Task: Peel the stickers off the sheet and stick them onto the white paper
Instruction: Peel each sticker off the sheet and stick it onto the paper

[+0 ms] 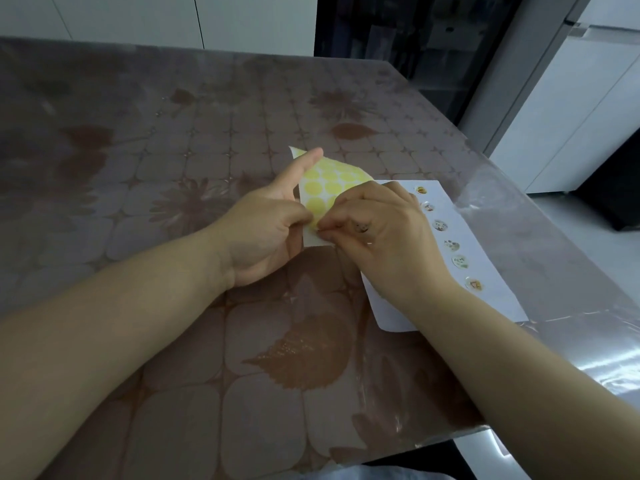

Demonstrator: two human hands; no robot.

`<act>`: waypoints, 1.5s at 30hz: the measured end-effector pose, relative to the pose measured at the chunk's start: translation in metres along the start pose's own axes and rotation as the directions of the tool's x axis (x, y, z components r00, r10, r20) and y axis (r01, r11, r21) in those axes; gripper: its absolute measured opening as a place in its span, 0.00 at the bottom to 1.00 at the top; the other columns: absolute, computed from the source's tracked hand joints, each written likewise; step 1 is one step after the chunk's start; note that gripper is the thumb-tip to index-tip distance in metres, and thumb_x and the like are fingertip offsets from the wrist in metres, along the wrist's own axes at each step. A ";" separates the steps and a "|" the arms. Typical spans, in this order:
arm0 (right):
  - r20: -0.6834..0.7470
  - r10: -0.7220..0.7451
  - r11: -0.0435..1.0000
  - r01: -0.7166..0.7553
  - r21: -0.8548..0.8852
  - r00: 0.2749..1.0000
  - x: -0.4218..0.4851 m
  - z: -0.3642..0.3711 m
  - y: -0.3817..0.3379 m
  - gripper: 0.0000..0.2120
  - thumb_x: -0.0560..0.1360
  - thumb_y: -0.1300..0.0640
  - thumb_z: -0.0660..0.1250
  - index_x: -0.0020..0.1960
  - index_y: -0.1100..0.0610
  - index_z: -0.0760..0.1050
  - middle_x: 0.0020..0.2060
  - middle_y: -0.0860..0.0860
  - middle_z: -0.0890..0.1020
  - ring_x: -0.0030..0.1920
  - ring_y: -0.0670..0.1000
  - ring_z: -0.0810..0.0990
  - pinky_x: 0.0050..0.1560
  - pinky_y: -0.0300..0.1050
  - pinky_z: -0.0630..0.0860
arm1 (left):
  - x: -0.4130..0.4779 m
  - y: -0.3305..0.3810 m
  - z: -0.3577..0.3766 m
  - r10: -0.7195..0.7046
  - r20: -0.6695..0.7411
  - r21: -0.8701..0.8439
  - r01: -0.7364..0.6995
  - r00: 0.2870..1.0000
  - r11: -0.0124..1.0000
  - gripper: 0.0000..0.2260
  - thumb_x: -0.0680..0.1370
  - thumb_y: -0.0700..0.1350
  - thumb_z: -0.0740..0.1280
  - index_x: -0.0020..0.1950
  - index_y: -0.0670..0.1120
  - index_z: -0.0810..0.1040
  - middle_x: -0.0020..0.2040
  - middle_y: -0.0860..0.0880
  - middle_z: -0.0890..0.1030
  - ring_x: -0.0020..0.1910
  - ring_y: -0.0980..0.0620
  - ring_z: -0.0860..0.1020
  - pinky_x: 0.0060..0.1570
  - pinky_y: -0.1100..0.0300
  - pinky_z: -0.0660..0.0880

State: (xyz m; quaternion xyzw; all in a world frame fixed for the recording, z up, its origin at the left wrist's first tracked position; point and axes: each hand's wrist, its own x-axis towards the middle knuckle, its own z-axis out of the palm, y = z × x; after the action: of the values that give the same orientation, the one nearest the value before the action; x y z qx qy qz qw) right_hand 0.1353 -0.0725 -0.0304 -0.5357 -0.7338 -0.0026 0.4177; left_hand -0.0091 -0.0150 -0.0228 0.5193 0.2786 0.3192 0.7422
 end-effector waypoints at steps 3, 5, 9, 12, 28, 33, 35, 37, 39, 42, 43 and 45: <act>0.042 -0.013 0.999 0.012 0.031 0.999 -0.001 -0.002 0.000 0.02 0.69 0.59 0.71 0.39 0.53 0.81 0.40 0.44 0.82 0.43 0.52 0.78 0.50 0.45 0.68 | 0.000 0.000 0.001 -0.006 0.008 0.039 0.006 1.000 0.999 0.35 0.77 0.26 0.49 0.74 0.58 0.62 0.55 0.39 0.79 0.47 0.47 0.79 0.51 0.56 0.78; 0.056 -0.027 0.999 0.025 0.032 0.998 -0.001 -0.003 0.000 0.03 0.69 0.61 0.70 0.39 0.53 0.81 0.39 0.44 0.82 0.42 0.51 0.78 0.49 0.46 0.68 | -0.001 -0.001 0.002 0.001 0.016 0.061 -0.002 1.000 0.998 0.36 0.76 0.25 0.49 0.74 0.59 0.62 0.57 0.36 0.78 0.49 0.45 0.77 0.52 0.56 0.78; 0.082 -0.049 0.998 0.045 0.050 0.995 -0.002 -0.001 -0.005 0.04 0.69 0.62 0.69 0.40 0.54 0.80 0.39 0.46 0.82 0.42 0.52 0.79 0.49 0.50 0.71 | 0.000 -0.002 0.000 -0.005 0.015 0.078 0.004 1.000 0.997 0.38 0.73 0.24 0.51 0.74 0.60 0.63 0.67 0.36 0.73 0.55 0.43 0.73 0.62 0.52 0.72; 0.123 0.102 0.972 -0.125 0.201 0.987 0.002 -0.012 -0.013 0.02 0.71 0.59 0.71 0.41 0.52 0.80 0.41 0.45 0.81 0.44 0.43 0.77 0.50 0.39 0.72 | 0.003 -0.005 -0.005 0.001 0.018 0.118 -0.003 1.000 0.993 0.38 0.70 0.27 0.55 0.72 0.62 0.65 0.71 0.44 0.70 0.60 0.50 0.72 0.69 0.51 0.65; 0.579 0.540 0.746 -0.666 0.007 0.610 -0.032 -0.075 0.000 0.16 0.66 0.52 0.75 0.46 0.47 0.70 0.34 0.50 0.84 0.28 0.44 0.71 0.34 0.41 0.67 | 0.011 -0.013 -0.015 0.116 -0.166 0.249 -0.073 0.979 0.966 0.33 0.74 0.30 0.53 0.70 0.61 0.68 0.43 0.43 0.71 0.42 0.46 0.56 0.45 0.53 0.58; 0.560 0.556 0.770 -0.634 -0.068 0.615 -0.031 -0.070 -0.003 0.16 0.64 0.53 0.77 0.38 0.50 0.68 0.26 0.44 0.80 0.25 0.42 0.70 0.36 0.42 0.70 | 0.013 -0.016 -0.020 0.095 -0.145 0.207 -0.064 0.985 0.976 0.33 0.68 0.34 0.56 0.67 0.63 0.71 0.57 0.49 0.64 0.54 0.45 0.59 0.53 0.48 0.57; 0.545 0.568 0.776 -0.622 -0.105 0.617 -0.030 -0.069 -0.003 0.17 0.63 0.52 0.77 0.36 0.50 0.68 0.23 0.41 0.76 0.25 0.41 0.69 0.34 0.40 0.69 | 0.013 -0.016 -0.020 0.099 -0.139 0.205 -0.069 0.985 0.976 0.33 0.68 0.34 0.55 0.67 0.63 0.71 0.59 0.49 0.65 0.57 0.46 0.57 0.55 0.49 0.55; 0.546 0.575 0.785 -0.599 -0.158 0.609 -0.027 -0.069 -0.003 0.17 0.62 0.51 0.77 0.36 0.49 0.67 0.24 0.42 0.75 0.28 0.42 0.71 0.35 0.40 0.69 | 0.014 -0.016 -0.020 0.101 -0.142 0.202 -0.071 0.985 0.977 0.34 0.68 0.34 0.55 0.68 0.62 0.71 0.60 0.48 0.67 0.57 0.47 0.57 0.54 0.49 0.55; 0.554 0.574 0.799 -0.561 -0.218 0.603 -0.023 -0.069 -0.003 0.18 0.62 0.49 0.78 0.38 0.49 0.67 0.26 0.44 0.72 0.30 0.44 0.70 0.35 0.39 0.66 | 0.013 -0.015 -0.020 0.099 -0.138 0.193 -0.071 0.985 0.979 0.33 0.68 0.34 0.55 0.67 0.63 0.71 0.59 0.49 0.63 0.57 0.47 0.56 0.54 0.49 0.55; 0.554 0.569 0.809 -0.536 -0.243 0.608 -0.022 -0.072 -0.002 0.20 0.61 0.46 0.77 0.37 0.50 0.67 0.26 0.44 0.67 0.27 0.43 0.65 0.31 0.36 0.60 | 0.011 -0.014 -0.020 0.100 -0.137 0.183 -0.074 0.986 0.980 0.33 0.68 0.34 0.55 0.68 0.63 0.71 0.59 0.48 0.66 0.56 0.46 0.56 0.54 0.50 0.56; 0.548 0.570 0.804 -0.554 -0.217 0.613 -0.023 -0.073 -0.001 0.19 0.62 0.46 0.77 0.36 0.50 0.66 0.25 0.44 0.67 0.26 0.43 0.65 0.30 0.35 0.59 | 0.011 -0.014 -0.020 0.101 -0.137 0.181 -0.075 0.985 0.981 0.33 0.68 0.34 0.55 0.68 0.62 0.71 0.61 0.47 0.69 0.56 0.46 0.56 0.54 0.50 0.56; 0.528 0.571 0.795 -0.584 -0.164 0.628 -0.025 -0.073 0.002 0.19 0.63 0.48 0.77 0.35 0.50 0.66 0.24 0.44 0.66 0.25 0.43 0.63 0.28 0.34 0.59 | 0.010 -0.014 -0.018 0.097 -0.138 0.172 -0.073 0.986 0.982 0.33 0.68 0.34 0.55 0.68 0.61 0.71 0.66 0.47 0.70 0.56 0.47 0.56 0.54 0.50 0.55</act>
State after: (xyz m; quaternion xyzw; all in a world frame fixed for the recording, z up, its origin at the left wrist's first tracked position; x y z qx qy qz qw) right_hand 0.1830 -0.1245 0.0009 -0.7142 -0.6113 0.2944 0.1719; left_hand -0.0135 -0.0003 -0.0420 0.5660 0.3351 0.3635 0.6597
